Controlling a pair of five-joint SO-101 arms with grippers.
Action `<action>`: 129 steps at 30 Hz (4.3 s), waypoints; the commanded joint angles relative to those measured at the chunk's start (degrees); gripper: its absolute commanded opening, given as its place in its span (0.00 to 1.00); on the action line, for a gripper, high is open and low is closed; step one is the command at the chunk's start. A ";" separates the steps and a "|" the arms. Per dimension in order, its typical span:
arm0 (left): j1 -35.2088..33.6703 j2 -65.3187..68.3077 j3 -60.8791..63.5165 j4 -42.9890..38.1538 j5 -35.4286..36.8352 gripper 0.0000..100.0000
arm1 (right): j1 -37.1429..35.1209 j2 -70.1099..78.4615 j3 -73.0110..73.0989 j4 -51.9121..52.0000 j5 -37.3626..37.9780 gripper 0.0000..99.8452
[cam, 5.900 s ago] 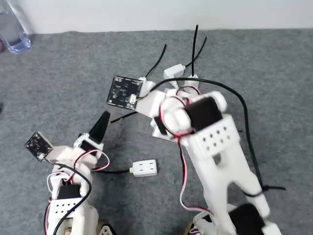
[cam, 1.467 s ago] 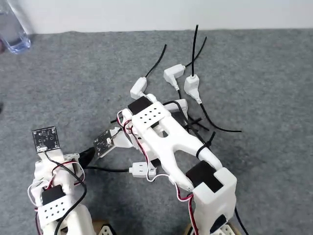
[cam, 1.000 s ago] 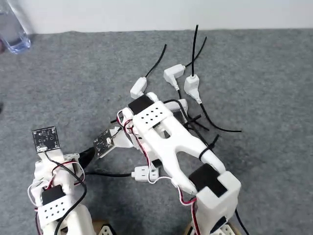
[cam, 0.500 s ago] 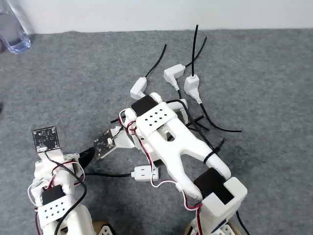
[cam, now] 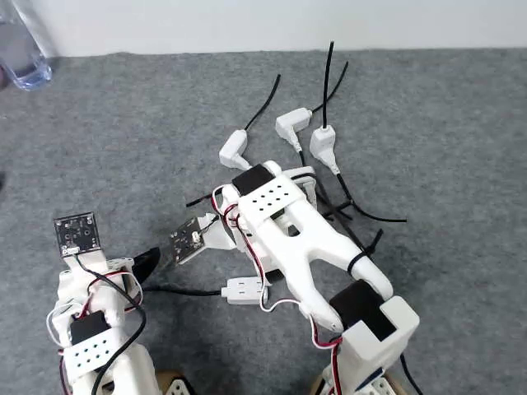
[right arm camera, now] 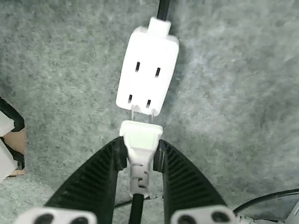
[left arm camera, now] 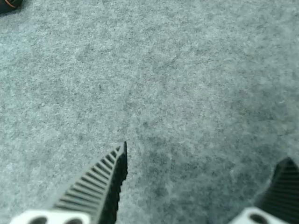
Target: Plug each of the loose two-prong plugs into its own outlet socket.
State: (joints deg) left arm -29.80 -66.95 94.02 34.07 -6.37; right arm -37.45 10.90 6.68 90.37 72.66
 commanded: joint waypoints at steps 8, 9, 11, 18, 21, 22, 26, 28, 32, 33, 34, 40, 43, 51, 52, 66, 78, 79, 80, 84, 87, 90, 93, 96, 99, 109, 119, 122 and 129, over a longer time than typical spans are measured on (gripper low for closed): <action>-0.35 -0.62 -2.51 0.26 -0.53 0.45 | -2.95 -0.31 2.11 -1.10 -0.53 0.01; -0.35 -0.62 -2.51 0.26 -0.53 0.45 | -3.30 -0.31 2.99 -1.19 -0.53 0.01; -0.35 -0.62 -2.51 0.26 -0.53 0.45 | -3.56 -0.48 5.19 -1.98 -0.53 0.01; -0.26 -0.62 -2.51 0.26 -0.53 0.45 | -2.24 -1.36 5.98 -2.68 -0.53 0.01; -0.26 -0.62 -2.51 0.26 -0.53 0.45 | -0.75 -3.30 3.08 -2.15 -0.62 0.01; -0.26 -0.62 -2.51 0.26 -0.53 0.45 | -0.48 -3.82 2.64 -2.07 -0.62 0.01; -0.18 -0.62 -2.51 0.18 -0.35 0.45 | -0.40 -4.88 3.25 -2.33 -0.70 0.01; 0.26 -0.62 -2.51 0.18 -0.26 0.45 | -0.22 -5.93 1.93 -2.59 -3.25 0.01; 5.10 -0.62 -2.15 0.26 -0.18 0.45 | -0.48 -11.56 -2.11 -2.51 -6.42 0.01; 6.24 -0.62 -2.15 0.26 -0.18 0.45 | -0.57 -12.97 -2.99 -2.51 -7.38 0.01; 7.30 -0.62 -2.15 0.18 -0.18 0.45 | -0.66 -14.37 -3.87 -2.59 -8.26 0.01; 11.08 -0.62 -2.15 -3.43 0.26 0.45 | 1.19 -20.00 -5.63 -2.68 -14.42 0.01; 11.25 -0.62 -2.24 -12.40 10.37 0.45 | 4.00 -22.90 -5.45 -4.70 -18.46 0.01; 25.14 -0.62 -2.07 -21.80 37.71 0.45 | 10.15 -27.21 -4.31 -11.03 -34.73 0.01; 27.25 -0.62 -2.07 -21.80 40.00 0.45 | 10.15 -27.38 -3.25 -11.56 -35.34 0.01; 32.97 -0.62 -2.07 -35.08 57.76 0.45 | 10.07 -26.86 1.76 -17.54 -35.34 0.01; 35.78 -0.62 -0.48 -34.99 57.76 0.45 | 8.13 -27.47 -0.35 -17.71 -35.78 0.01; 35.78 -0.62 -0.40 -34.99 57.76 0.45 | 7.78 -27.47 -1.23 -17.27 -35.78 0.01; 35.87 -0.62 -0.13 -34.99 57.76 0.45 | 7.43 -27.47 -2.29 -16.31 -35.78 0.01; 35.87 -0.62 0.40 -35.25 57.76 0.45 | 6.20 -27.38 -7.12 -12.79 -37.10 0.01; 35.87 -0.62 0.40 -35.16 57.76 0.45 | 5.85 -27.38 -8.70 -11.30 -37.36 0.01; 35.87 -0.62 0.48 -34.99 57.76 0.45 | 5.85 -27.38 -8.79 -11.21 -37.36 0.01; 35.87 -0.62 0.48 -34.99 57.76 0.45 | 5.76 -27.47 -8.88 -11.21 -37.36 0.01; 35.87 -0.62 0.48 -34.99 57.76 0.45 | 5.67 -27.47 -8.88 -11.21 -37.36 0.01; 35.87 -0.62 0.48 -34.99 57.76 0.45 | 5.41 -27.47 -8.97 -11.21 -37.45 0.01; 36.04 -0.62 1.36 -35.25 57.76 0.45 | 4.79 -27.47 -14.77 -6.99 -38.68 0.01; 37.36 -0.62 1.63 -35.25 57.76 0.45 | 2.51 -27.47 -15.03 -6.11 -38.86 0.01; 37.36 -0.62 1.63 -35.25 57.76 0.45 | 2.51 -27.47 -15.03 -6.11 -38.95 0.01; 37.36 -0.62 1.63 -35.25 57.76 0.45 | 2.59 -27.47 -15.12 -6.20 -38.95 0.01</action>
State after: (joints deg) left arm 7.21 -66.95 95.96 0.22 51.21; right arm -34.02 -14.33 -4.84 83.69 34.33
